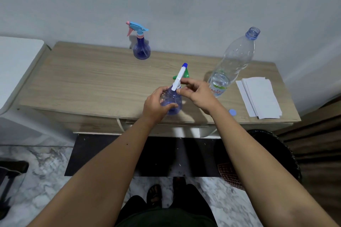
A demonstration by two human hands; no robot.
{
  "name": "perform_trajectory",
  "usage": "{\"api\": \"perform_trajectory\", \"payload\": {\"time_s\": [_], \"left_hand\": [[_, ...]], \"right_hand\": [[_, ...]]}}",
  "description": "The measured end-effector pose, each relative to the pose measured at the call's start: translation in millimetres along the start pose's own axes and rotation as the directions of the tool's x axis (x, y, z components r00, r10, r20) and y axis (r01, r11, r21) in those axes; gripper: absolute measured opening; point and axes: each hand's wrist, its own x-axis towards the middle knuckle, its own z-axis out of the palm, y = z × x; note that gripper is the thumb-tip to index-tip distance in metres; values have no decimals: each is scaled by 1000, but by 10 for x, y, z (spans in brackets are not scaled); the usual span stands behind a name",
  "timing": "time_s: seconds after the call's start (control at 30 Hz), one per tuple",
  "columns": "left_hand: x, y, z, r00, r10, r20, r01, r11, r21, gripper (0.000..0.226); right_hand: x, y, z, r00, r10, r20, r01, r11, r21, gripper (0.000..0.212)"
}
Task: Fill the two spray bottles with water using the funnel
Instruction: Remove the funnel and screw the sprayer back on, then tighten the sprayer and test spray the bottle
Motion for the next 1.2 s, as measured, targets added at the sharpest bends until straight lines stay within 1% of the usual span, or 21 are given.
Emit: {"api": "perform_trajectory", "payload": {"time_s": [0.07,0.13,0.23,0.3,0.4,0.5,0.63,0.77,0.83,0.93,1.0,1.07,1.13,1.2], "left_hand": [[2,13,-7,1000,10,-1,-10,1000,20,67],[6,22,-8,1000,10,2,-10,1000,29,68],[-2,39,-8,1000,18,-2,-18,999,48,69],[-3,42,-3,1000,22,-6,-21,998,53,67],[-18,57,-3,1000,24,-16,-23,999,49,67],[-34,66,-9,999,34,-9,-33,999,40,69],[-66,81,-10,1000,17,-4,-17,1000,3,67],[-76,41,-19,1000,20,18,-19,998,-65,65],[-77,-6,-29,998,31,62,-26,995,-92,70],[-126,-41,-46,995,14,96,-2,993,-117,85],[-148,-65,-70,997,4,81,6,993,-115,91],[-159,-113,-122,999,14,40,-12,999,-52,87],[-161,-198,-217,998,61,-11,-61,997,55,79],[-146,-350,-349,993,113,-45,-100,967,235,68]], "right_hand": [[7,16,47,999,-32,13,32,999,11,40],[12,43,88,999,-43,-27,43,999,-13,36],[3,58,139,990,-65,-121,52,993,-103,33],[-13,51,174,982,-103,-156,77,983,-164,32],[-47,33,211,974,-121,-189,79,973,-218,30],[-75,20,194,978,-104,-179,64,974,-216,29],[-72,-33,109,992,-63,-109,39,976,-213,27],[-85,-66,72,994,-61,-93,41,978,-206,32],[-108,-56,70,992,-46,-114,29,988,-154,34],[-148,-70,92,987,-14,-163,4,998,-65,31],[-166,-74,125,980,-19,-196,13,999,-35,39],[-193,-62,172,969,-46,-244,33,998,-57,55],[-218,-81,220,960,-84,-269,68,995,-66,72],[-218,-85,244,968,-91,-233,93,996,-1,82]]}}
